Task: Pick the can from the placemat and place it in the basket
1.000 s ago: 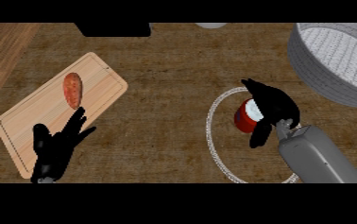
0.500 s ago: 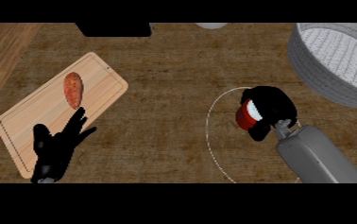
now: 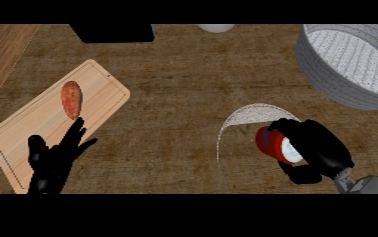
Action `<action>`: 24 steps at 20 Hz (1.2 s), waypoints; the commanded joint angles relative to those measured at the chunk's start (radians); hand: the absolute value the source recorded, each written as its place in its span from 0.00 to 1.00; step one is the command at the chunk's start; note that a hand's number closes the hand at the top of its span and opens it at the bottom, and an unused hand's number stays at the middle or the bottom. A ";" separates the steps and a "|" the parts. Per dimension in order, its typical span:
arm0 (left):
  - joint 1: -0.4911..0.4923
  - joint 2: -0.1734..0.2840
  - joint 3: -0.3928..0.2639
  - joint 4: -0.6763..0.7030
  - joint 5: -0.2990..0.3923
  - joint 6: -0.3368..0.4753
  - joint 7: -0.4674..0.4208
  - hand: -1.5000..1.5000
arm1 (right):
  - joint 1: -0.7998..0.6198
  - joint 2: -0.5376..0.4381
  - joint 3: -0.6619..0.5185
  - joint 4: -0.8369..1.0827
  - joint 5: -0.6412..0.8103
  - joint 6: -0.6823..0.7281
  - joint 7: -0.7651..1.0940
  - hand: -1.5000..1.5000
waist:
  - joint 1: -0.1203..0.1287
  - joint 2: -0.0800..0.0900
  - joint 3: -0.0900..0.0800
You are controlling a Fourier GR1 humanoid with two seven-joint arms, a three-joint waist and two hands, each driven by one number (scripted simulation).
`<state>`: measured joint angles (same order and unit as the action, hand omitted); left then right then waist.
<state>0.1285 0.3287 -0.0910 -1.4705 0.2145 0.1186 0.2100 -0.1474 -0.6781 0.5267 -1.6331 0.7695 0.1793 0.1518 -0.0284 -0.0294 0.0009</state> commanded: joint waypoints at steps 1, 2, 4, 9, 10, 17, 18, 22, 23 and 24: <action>0.051 -0.020 -0.028 0.061 -0.021 -0.005 -0.001 0.50 | 0.155 -0.166 -0.019 -0.048 0.015 -0.078 -0.188 1.00 | -0.002 0.025 0.000; 0.070 0.003 -0.013 0.029 0.005 -0.030 0.017 0.50 | 0.211 -0.184 -0.037 -0.028 0.022 -0.154 -0.237 1.00 | 0.000 0.025 0.001; 0.032 -0.008 -0.014 0.041 -0.002 -0.026 0.031 0.50 | 0.262 -0.198 -0.097 -0.129 -0.014 -0.192 -0.243 1.00 | 0.001 0.025 -0.001; 0.054 -0.009 -0.005 0.033 -0.008 -0.004 0.031 0.50 | 0.259 -0.003 -0.245 -0.165 -0.424 -0.181 -0.284 1.00 | -0.013 0.029 0.002; 0.055 -0.017 -0.009 0.031 -0.010 0.006 0.037 0.50 | 0.307 0.012 -0.256 -0.205 -0.493 -0.177 -0.302 1.00 | -0.045 0.024 0.002; 0.064 -0.004 -0.002 0.031 -0.001 -0.034 0.011 0.50 | 0.190 -0.060 -0.625 -0.346 -0.896 -0.082 -0.170 1.00 | -0.005 0.025 -0.004; 0.074 -0.008 -0.002 0.032 -0.015 -0.012 0.010 0.50 | 0.235 -0.113 -0.705 -0.359 -0.968 -0.040 -0.193 1.00 | -0.026 0.021 -0.003; 0.079 0.001 0.006 0.019 0.001 -0.035 0.022 0.50 | 0.152 -0.224 -0.899 -0.280 -1.101 0.006 -0.048 1.00 | 0.007 0.025 -0.003; 0.047 -0.006 -0.016 0.031 -0.026 -0.020 0.040 0.50 | 0.134 -0.262 -0.941 -0.292 -1.160 0.032 0.001 1.00 | -0.004 0.025 -0.003; -0.010 -0.047 -0.047 0.045 -0.055 0.020 0.065 0.50 | 0.065 -0.281 -0.942 -0.220 -1.164 0.022 0.035 1.00 | 0.013 0.031 -0.003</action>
<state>0.1467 0.3188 -0.0864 -1.4997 0.2010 0.1126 0.2183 0.0138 -0.8713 -0.2876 -1.9160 -0.2659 0.1640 0.0666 -0.0326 -0.0128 0.0078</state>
